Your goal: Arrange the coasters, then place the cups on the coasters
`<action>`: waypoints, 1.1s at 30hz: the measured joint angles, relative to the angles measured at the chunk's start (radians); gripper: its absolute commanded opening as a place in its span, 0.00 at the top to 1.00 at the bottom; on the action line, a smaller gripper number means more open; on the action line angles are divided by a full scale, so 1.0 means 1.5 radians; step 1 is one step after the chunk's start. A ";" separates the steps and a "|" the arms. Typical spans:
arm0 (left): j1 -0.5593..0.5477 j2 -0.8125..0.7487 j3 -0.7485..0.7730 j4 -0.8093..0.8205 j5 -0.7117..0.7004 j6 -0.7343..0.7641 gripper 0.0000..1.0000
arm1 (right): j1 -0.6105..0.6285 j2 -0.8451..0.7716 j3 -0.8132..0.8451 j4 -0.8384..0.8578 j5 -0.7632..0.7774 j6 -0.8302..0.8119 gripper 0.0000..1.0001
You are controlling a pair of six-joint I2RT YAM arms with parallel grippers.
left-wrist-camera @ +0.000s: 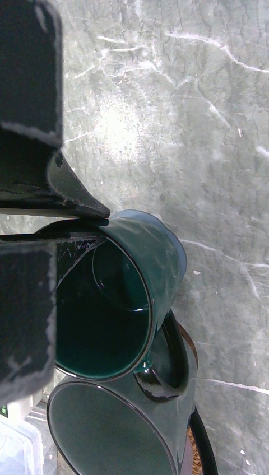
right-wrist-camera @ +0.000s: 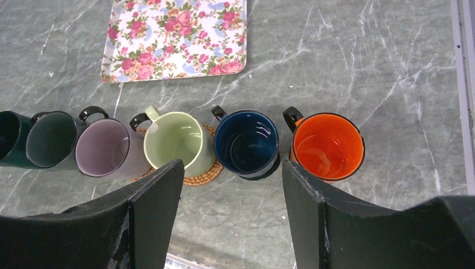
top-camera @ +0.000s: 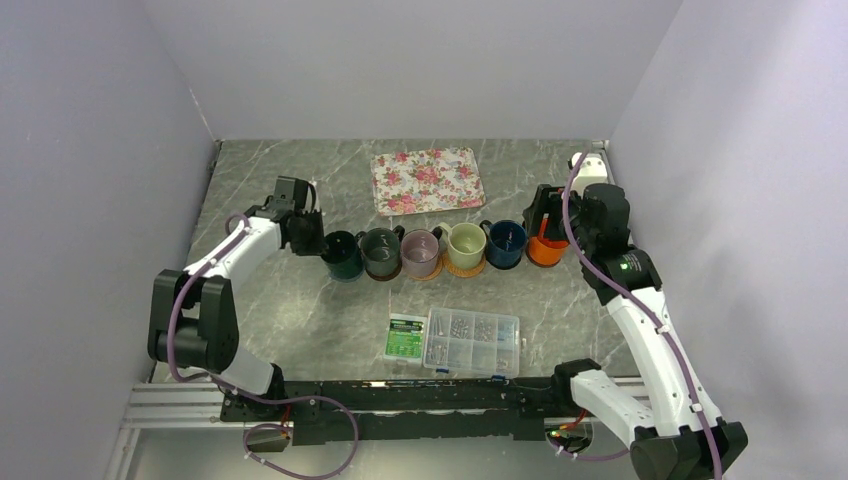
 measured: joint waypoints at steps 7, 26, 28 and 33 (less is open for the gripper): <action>-0.008 0.010 0.005 0.002 -0.008 0.003 0.97 | 0.000 -0.001 -0.003 0.000 0.000 0.000 0.32; -0.022 0.030 0.026 -0.005 -0.028 0.005 0.56 | 0.000 -0.011 -0.008 -0.005 0.000 0.005 0.26; -0.023 0.028 0.026 -0.005 -0.028 0.002 0.48 | 0.000 -0.014 -0.008 -0.005 0.000 0.005 0.13; -0.023 0.005 0.026 -0.004 -0.029 -0.002 0.20 | -0.002 -0.016 -0.010 -0.007 -0.004 0.007 0.03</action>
